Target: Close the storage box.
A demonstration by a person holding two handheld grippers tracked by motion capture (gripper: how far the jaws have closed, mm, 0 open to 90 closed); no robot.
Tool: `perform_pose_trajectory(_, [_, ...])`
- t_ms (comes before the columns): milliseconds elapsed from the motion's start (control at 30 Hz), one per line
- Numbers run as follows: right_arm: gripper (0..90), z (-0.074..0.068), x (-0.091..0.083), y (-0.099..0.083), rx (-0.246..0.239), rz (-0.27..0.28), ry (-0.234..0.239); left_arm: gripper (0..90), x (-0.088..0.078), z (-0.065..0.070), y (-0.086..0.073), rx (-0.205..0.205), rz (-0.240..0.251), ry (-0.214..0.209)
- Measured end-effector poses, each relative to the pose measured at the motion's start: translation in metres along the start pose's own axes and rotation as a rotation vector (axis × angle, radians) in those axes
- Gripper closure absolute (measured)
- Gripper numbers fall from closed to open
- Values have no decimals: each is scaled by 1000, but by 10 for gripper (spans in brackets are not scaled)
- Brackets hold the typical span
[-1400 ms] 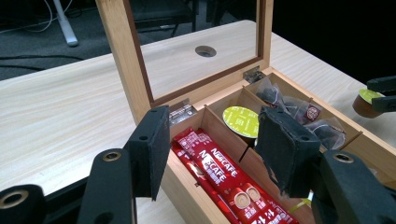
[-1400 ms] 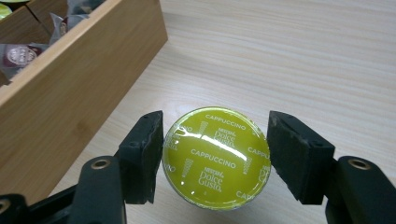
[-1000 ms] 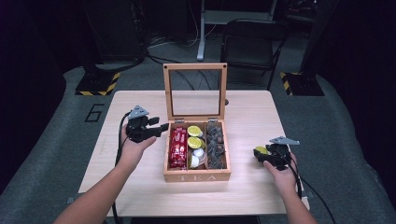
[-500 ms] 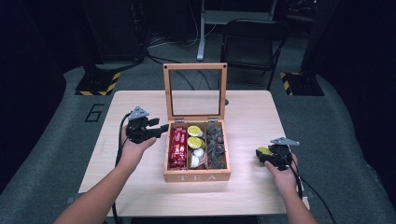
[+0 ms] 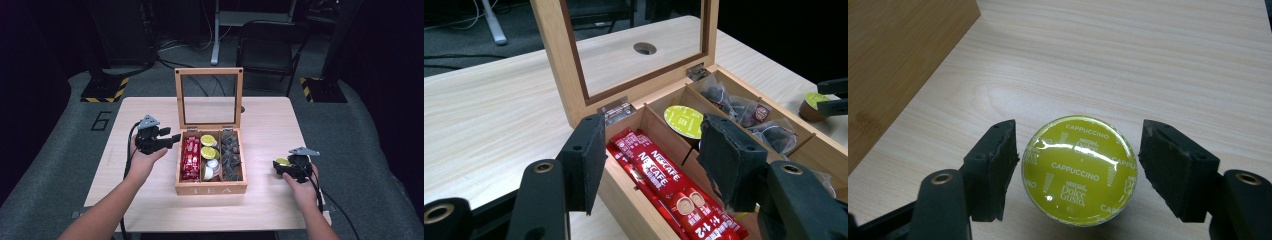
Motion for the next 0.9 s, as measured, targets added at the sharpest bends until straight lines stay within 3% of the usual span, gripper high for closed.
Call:
perform_pose_trajectory(100, [307,0,-3,3,3,9,-13,443,-1,0,0,5,-1,-2])
perform_pose_trajectory(333, [317,-5,-13,13,8,25,10,443,0,-1,0,7,-4,-2])
perform_pose_trajectory(533, [365,-16,-20,28,-24,34,73,443,1,-1,1,6,-7,-3])
perform_pose_trajectory(900, [417,-47,-27,73,-110,52,166,443,2,5,7,13,3,-9])
Point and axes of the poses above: each handheld gripper's, and its own axes: x roughly forward along the jaws, y roughly out of its top, z roughly to its right, the point moved 3 cm from there along x, roughly forward along the jaws, and after that the axes turned 10 degrees about y, right-handed, at the moved point
